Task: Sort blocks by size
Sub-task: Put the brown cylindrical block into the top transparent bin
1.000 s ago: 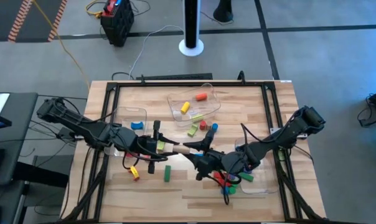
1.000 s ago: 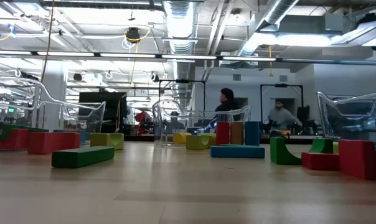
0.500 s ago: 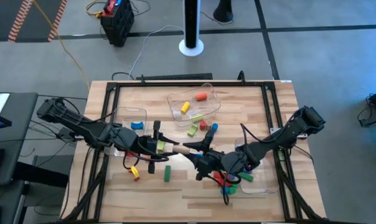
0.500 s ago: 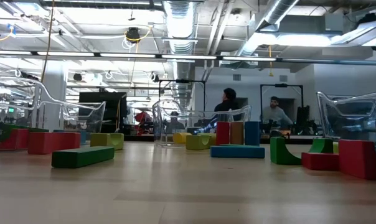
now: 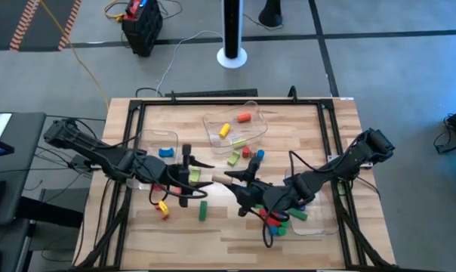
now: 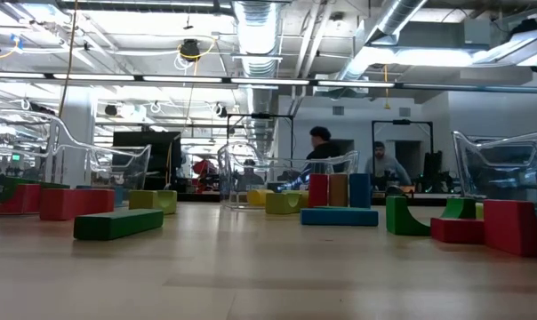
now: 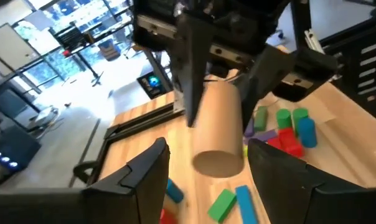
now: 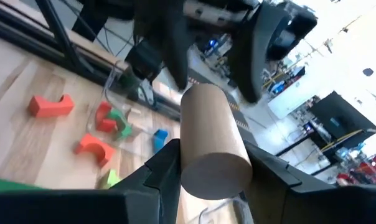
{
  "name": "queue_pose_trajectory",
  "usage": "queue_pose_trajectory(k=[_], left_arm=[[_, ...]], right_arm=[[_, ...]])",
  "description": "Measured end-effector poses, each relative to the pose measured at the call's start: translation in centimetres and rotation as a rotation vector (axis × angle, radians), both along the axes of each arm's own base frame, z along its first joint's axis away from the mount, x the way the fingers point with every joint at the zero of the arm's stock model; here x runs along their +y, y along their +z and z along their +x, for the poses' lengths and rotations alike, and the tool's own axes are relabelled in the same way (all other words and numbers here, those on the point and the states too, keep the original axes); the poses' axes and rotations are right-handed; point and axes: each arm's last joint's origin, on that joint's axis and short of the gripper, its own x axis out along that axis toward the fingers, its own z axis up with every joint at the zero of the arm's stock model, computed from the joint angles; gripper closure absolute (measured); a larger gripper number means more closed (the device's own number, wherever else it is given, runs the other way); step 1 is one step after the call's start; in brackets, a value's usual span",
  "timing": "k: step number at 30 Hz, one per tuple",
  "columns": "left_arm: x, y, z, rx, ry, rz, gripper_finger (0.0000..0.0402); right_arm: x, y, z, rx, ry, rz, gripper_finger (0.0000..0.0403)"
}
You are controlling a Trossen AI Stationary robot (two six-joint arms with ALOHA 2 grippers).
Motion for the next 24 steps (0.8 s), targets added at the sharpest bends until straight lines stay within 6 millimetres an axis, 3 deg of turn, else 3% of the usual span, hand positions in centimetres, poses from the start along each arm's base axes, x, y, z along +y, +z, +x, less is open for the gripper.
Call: queue_pose_trajectory(k=[9, 15, 24], left_arm=[[1.0, -0.3, -2.5, 0.12, 0.086, -0.054, 0.0189], [1.0, -2.3, -3.2, 0.29, 0.134, -0.105, 0.0189], [0.3, -6.9, -3.5, 0.318, 0.093, -0.068, 0.0189]], right_arm=[[-1.5, -1.5, 0.0, 0.104, -0.087, 0.046, 0.0234], [-4.0, -2.6, 0.2, 0.182, -0.186, 0.08, 0.0234], [-9.4, -3.3, 1.3, 0.25, -0.278, 0.162, 0.0234]])
